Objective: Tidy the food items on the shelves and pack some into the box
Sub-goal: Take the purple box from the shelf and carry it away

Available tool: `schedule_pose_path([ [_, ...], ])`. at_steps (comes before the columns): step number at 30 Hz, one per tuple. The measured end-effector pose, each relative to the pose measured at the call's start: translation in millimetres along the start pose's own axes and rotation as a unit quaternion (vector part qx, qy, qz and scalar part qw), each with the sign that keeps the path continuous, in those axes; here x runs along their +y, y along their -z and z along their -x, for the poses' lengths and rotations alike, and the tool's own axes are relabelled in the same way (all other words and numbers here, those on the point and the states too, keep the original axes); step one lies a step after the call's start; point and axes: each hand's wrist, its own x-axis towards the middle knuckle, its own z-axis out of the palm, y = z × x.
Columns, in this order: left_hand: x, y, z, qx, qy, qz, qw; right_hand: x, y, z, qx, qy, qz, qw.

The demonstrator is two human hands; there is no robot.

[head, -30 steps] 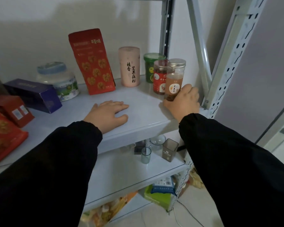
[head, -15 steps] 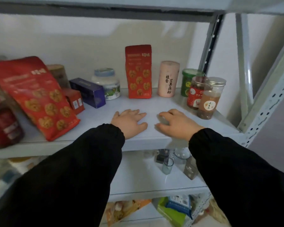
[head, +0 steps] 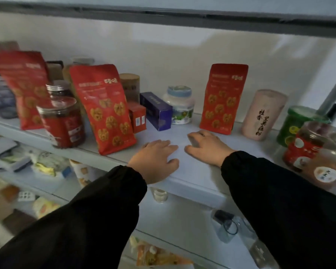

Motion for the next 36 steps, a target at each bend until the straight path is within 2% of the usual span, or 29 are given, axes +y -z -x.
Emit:
schedule_pose_path([
  [5,2.6,-7.5,3.1,0.087,0.045,0.031,0.995,-26.4,-6.7,-33.0,0.071,0.030,-0.102,0.992],
  [8,3.8,-6.1,5.8,0.094,0.058,0.032,0.993,-42.9,-11.3,-48.5,0.171,0.058,-0.216,0.960],
  [10,3.8,-5.0,6.6,0.096,0.057,0.028,0.993,-50.8,-11.5,-59.8,0.218,0.078,-0.217,0.948],
  [14,2.8,-5.1,6.3,0.094,0.054,0.025,0.994,-62.9,-14.3,-78.9,0.224,0.086,-0.160,0.958],
  [19,2.6,-5.5,6.8,0.103,0.046,0.024,0.993,-69.5,-16.9,-81.2,0.254,0.088,-0.151,0.951],
  [24,6.6,-6.3,8.4,0.102,0.034,0.031,0.994,-72.7,-14.9,-68.8,0.249,0.078,-0.135,0.956],
  [30,-2.8,-5.5,6.5,0.109,0.003,0.044,0.993,-72.9,-6.9,-52.6,0.258,0.032,-0.187,0.947],
  [36,-2.3,-6.1,7.4,0.111,0.004,0.041,0.993,-35.3,-8.5,-1.7,0.284,-0.005,-0.289,0.914],
])
